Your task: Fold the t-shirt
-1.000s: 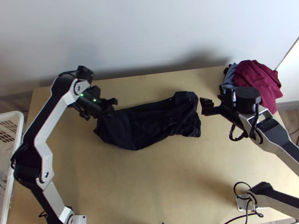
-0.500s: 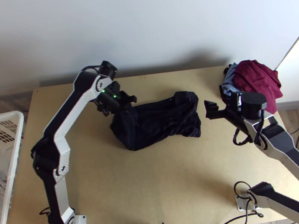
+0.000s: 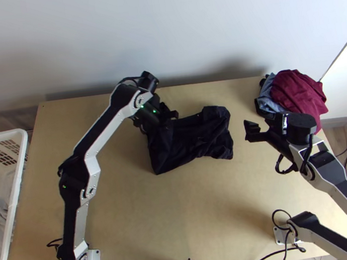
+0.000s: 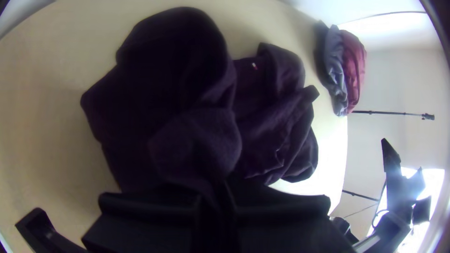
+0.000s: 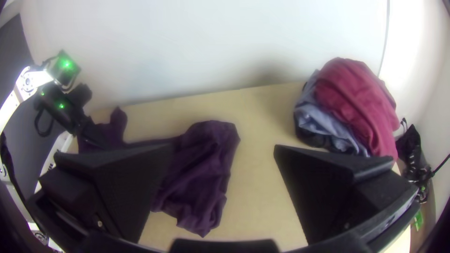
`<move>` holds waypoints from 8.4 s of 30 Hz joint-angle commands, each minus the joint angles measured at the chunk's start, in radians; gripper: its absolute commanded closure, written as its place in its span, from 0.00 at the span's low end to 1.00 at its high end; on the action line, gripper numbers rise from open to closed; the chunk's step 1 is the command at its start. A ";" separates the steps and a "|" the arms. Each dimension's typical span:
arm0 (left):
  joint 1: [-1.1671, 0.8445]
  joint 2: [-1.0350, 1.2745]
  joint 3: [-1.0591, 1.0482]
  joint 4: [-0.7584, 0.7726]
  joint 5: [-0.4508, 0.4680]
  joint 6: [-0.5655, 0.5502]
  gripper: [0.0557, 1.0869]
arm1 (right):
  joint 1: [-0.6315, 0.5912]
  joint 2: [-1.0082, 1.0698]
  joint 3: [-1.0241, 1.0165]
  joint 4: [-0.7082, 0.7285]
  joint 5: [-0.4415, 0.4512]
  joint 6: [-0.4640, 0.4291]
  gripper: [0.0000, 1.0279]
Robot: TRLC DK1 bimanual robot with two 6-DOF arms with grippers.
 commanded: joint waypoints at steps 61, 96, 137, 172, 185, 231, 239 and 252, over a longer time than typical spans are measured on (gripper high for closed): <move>-0.272 0.244 -0.005 0.800 0.233 -0.516 0.05 | -0.110 -0.124 -0.140 0.005 -0.018 0.044 0.04; 0.044 0.011 -0.055 0.662 0.255 -0.560 0.05 | 0.106 0.086 -0.031 0.041 -0.072 0.056 0.15; 0.294 -0.391 -0.701 0.380 0.233 -0.146 0.05 | 0.321 0.786 0.256 0.195 -0.019 -0.196 0.97; 0.276 -0.442 -0.816 0.421 0.230 -0.143 0.05 | 0.097 0.342 0.000 0.099 0.022 -0.246 0.97; 0.288 -0.468 -0.852 0.423 0.230 -0.138 0.05 | 0.310 0.358 0.094 0.100 0.020 -0.188 0.97; 0.343 -0.526 -0.908 0.432 0.230 -0.097 0.05 | 0.208 0.209 -0.070 -0.111 0.097 -0.263 0.97; 0.352 -0.548 -0.939 0.430 0.230 -0.094 0.05 | 0.349 0.181 -0.017 -0.272 0.096 -0.232 0.86; 0.414 -0.629 -1.049 0.432 0.230 -0.055 0.05 | 0.439 0.148 0.009 -0.354 0.158 -0.312 0.04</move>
